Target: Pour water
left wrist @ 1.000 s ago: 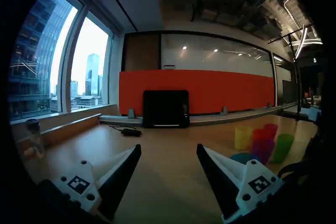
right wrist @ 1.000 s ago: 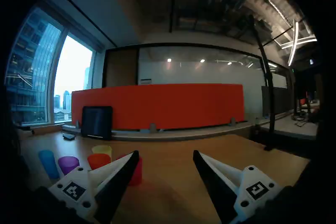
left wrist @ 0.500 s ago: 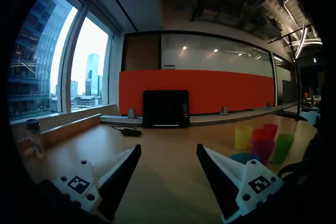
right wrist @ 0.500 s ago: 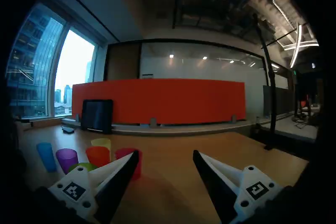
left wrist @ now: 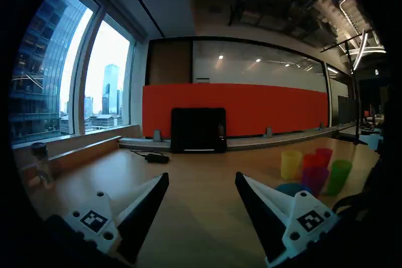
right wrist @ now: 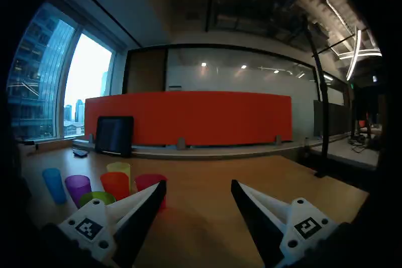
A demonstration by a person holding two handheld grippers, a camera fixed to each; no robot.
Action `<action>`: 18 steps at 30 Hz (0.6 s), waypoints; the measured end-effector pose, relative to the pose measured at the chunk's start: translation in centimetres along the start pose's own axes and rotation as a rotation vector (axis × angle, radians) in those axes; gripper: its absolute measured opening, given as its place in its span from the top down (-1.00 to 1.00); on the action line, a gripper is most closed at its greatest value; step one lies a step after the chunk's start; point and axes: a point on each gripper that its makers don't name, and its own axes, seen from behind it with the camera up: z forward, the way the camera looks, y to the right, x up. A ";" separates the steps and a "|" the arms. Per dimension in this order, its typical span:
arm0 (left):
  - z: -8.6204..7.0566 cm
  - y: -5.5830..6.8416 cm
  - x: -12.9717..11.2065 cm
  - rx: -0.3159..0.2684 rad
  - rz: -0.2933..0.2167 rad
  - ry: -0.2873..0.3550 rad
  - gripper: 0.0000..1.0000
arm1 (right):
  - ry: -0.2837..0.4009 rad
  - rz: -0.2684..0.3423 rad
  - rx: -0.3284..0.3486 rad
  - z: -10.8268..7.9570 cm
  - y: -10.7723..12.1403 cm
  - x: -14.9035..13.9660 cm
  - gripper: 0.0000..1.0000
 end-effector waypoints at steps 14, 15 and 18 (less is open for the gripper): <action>0.0 0.0 0.0 0.000 0.000 0.000 -0.97 | -0.003 0.001 0.002 0.0 -0.1 -0.1 -1.00; 0.0 0.0 0.0 0.000 0.000 0.000 -0.96 | -0.003 0.001 0.002 0.1 -0.1 -0.1 -0.99; 0.0 0.0 0.0 0.000 0.000 0.000 -0.97 | -0.003 0.001 0.003 0.1 -0.1 -0.1 -0.99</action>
